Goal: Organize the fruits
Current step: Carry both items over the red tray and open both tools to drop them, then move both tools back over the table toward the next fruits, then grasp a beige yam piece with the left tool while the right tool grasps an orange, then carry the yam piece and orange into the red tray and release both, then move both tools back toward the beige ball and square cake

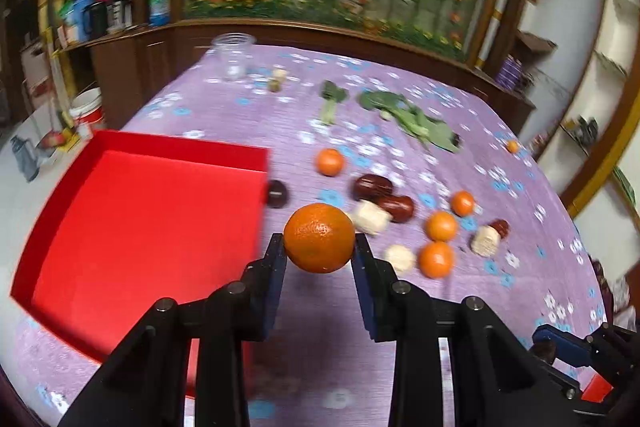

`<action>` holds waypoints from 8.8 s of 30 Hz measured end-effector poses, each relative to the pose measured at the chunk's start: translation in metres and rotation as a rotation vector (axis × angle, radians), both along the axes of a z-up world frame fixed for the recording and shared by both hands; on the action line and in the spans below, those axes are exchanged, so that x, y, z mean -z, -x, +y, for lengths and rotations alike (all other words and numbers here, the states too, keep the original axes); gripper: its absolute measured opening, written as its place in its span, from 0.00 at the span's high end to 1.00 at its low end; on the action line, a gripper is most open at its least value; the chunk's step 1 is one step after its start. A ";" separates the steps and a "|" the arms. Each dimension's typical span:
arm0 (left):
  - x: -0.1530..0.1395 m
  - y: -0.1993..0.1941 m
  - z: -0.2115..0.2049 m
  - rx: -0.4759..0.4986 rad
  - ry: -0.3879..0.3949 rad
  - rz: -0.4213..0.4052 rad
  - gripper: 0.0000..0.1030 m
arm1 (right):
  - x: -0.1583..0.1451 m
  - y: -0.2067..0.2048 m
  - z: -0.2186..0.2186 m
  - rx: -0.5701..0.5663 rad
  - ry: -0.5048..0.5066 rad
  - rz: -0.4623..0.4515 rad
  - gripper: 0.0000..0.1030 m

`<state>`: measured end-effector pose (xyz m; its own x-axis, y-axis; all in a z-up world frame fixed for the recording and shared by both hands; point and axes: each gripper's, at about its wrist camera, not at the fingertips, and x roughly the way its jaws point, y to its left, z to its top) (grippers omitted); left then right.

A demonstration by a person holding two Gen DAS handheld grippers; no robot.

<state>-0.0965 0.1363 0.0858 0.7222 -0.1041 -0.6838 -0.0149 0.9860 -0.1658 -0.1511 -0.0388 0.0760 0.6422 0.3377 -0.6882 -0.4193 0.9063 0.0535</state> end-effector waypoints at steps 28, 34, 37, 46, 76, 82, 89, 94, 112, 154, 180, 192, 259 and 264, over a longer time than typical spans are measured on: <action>0.028 0.012 0.170 -0.383 0.003 0.053 0.69 | 0.023 -0.090 0.186 -0.297 -0.108 0.157 0.72; 0.030 0.008 0.170 -0.379 0.005 0.061 0.69 | 0.033 -0.097 0.191 -0.293 -0.107 0.180 0.72; 0.032 0.006 0.170 -0.381 0.013 0.068 0.68 | 0.038 -0.098 0.192 -0.293 -0.110 0.191 0.72; 0.022 0.011 0.179 -0.396 0.076 0.048 0.48 | 0.035 -0.097 0.188 -0.298 -0.141 0.191 0.71; -0.017 0.032 0.119 -0.232 0.303 0.000 0.20 | -0.057 -0.083 -0.049 0.164 -0.498 -0.133 0.00; -0.019 0.022 0.065 -0.092 0.286 0.030 0.20 | -0.013 -0.096 -0.107 0.172 -0.725 0.146 0.00; 0.001 0.005 0.018 0.001 0.237 0.123 0.20 | 0.029 -0.097 -0.107 0.186 -0.475 0.237 0.21; 0.014 -0.003 0.002 0.020 0.194 0.147 0.20 | 0.042 -0.092 -0.094 0.120 -0.378 0.227 0.31; 0.048 -0.087 -0.026 0.104 -0.008 0.219 0.57 | 0.057 -0.118 -0.023 -0.007 -0.182 0.162 0.43; 0.018 -0.032 -0.009 0.058 0.045 0.126 0.72 | 0.043 -0.106 -0.021 0.077 -0.209 0.145 0.62; 0.009 0.030 0.141 -0.292 0.059 0.035 0.72 | 0.019 -0.074 0.118 -0.211 -0.188 0.155 0.61; 0.029 0.018 0.180 -0.351 0.072 0.076 0.72 | 0.052 -0.093 0.187 -0.287 -0.113 0.225 0.61; 0.005 0.017 -0.017 -0.029 -0.176 0.042 0.20 | 0.064 -0.080 -0.075 0.191 -0.399 0.204 0.38; 0.018 0.008 -0.023 0.009 -0.140 0.083 0.26 | 0.060 -0.087 -0.101 0.237 -0.337 0.179 0.38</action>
